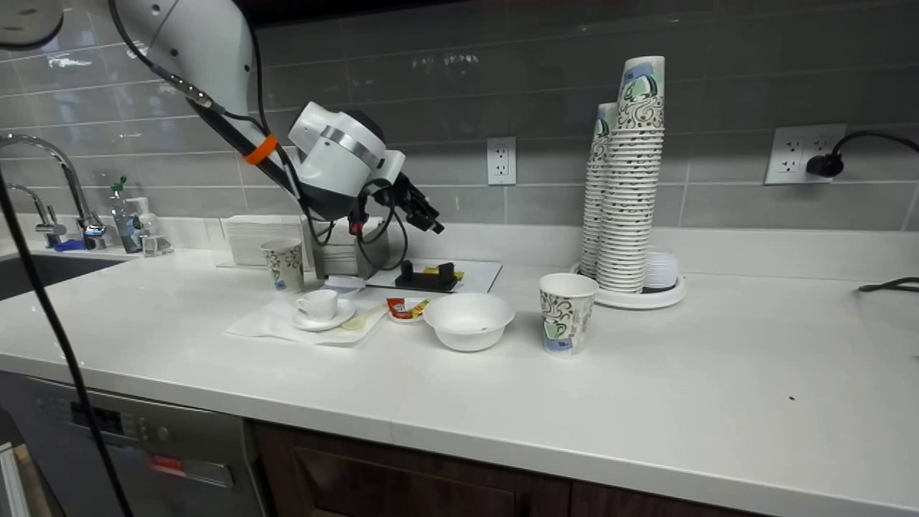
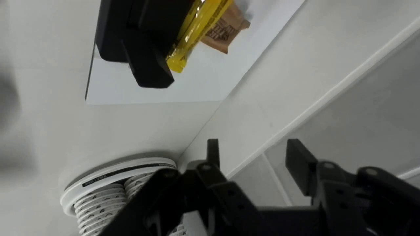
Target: Pick the brown condiment packet from the small white plate in the middle and put it on the white tray, pick the yellow condiment packet from the small white plate in the middle and put it on the white tray, pick the red condiment packet from the small white plate and put it on the white tray
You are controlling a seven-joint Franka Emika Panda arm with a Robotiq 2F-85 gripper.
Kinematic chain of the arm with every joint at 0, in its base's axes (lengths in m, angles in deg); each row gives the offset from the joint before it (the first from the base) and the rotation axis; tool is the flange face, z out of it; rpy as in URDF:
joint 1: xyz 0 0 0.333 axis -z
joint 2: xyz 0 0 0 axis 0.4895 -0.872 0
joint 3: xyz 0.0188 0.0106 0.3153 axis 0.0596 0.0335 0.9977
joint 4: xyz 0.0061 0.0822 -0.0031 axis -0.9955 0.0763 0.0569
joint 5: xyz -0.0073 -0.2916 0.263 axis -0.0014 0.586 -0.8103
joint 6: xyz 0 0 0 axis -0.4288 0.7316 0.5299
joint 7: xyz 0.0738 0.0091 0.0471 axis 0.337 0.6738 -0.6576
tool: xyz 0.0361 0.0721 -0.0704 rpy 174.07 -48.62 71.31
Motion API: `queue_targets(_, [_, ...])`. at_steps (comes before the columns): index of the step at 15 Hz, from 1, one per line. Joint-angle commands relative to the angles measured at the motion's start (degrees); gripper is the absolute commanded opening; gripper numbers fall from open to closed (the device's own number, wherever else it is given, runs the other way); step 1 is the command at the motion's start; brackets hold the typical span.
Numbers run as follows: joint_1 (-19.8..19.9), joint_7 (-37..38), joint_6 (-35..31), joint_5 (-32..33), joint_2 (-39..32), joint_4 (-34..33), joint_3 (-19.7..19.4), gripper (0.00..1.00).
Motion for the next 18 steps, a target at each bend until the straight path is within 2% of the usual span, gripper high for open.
queue_targets(1, [0.15, -5.83, 5.14, -3.49, 1.96, 5.46, 2.89, 0.89])
queue_targets(3, [0.86, -10.85, 8.89, -7.19, 3.18, 8.19, 5.35, 1.0])
queue_targets(8, [1.52, -21.36, 19.75, -17.64, 5.77, 10.49, 9.32, 1.0])
queue_targets(11, [1.23, -26.24, 27.07, -22.52, 8.13, 10.76, 10.3, 1.0])
queue_targets(12, [4.01, -27.38, 30.16, -22.78, 9.46, 10.61, 13.6, 1.0])
queue_targets(14, [5.73, -32.36, 34.99, -26.35, 11.72, 11.12, 16.07, 1.0])
queue_targets(18, [10.08, -45.03, 40.43, -36.8, 13.41, 11.29, 20.03, 1.0])
